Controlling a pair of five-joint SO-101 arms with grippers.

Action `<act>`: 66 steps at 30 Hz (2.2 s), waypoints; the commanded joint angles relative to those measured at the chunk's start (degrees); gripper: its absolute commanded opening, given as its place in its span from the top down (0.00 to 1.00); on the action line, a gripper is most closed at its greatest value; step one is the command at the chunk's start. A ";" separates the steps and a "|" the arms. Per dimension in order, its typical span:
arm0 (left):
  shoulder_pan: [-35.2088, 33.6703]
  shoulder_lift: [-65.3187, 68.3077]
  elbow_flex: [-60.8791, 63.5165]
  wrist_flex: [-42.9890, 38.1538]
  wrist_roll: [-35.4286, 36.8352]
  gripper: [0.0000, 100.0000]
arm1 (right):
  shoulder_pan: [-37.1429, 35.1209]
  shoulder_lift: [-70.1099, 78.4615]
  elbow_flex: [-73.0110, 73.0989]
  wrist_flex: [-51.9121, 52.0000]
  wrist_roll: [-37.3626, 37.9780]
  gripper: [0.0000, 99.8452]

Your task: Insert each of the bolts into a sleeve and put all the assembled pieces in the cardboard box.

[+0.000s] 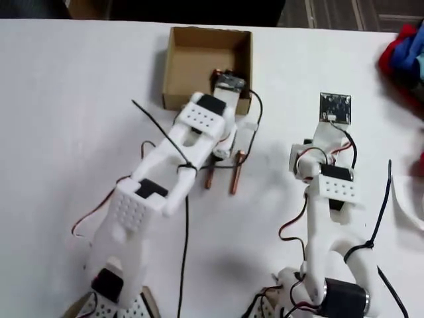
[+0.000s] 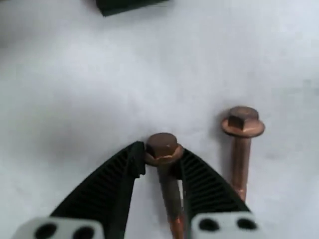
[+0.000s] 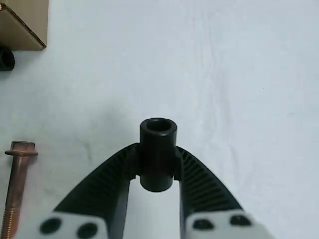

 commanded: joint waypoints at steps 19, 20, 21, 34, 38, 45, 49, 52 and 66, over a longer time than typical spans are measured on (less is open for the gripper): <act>-0.44 7.03 -3.03 4.75 -0.70 0.91 | 0.66 -2.24 -2.20 -0.92 -0.53 0.98; -0.44 6.95 -3.12 4.66 -0.70 0.91 | 0.66 -2.24 -2.20 -0.92 -0.53 0.98; -0.35 6.77 -3.12 4.40 -0.70 0.92 | 0.66 -2.24 -2.20 -0.92 -0.53 0.98; -0.79 6.59 -19.21 5.89 4.22 0.98 | 0.75 -2.24 -2.20 -0.92 -0.53 0.98; -0.79 6.59 -30.64 14.95 4.22 0.98 | 0.75 -2.24 -2.20 -0.92 -0.53 0.98; -1.93 4.13 -37.32 21.01 4.57 0.98 | 0.75 -2.59 -2.11 -0.92 -0.53 0.98; 0.79 -1.49 -37.23 21.27 4.66 0.98 | 0.75 -2.59 -2.11 -0.92 -0.53 0.98; 2.81 -6.77 -37.14 21.27 4.66 0.98 | 0.75 -2.68 -2.11 -0.92 -0.53 0.98; 2.37 -37.27 0.66 9.32 4.48 0.97 | -5.85 -2.24 -2.02 -5.23 -0.53 0.98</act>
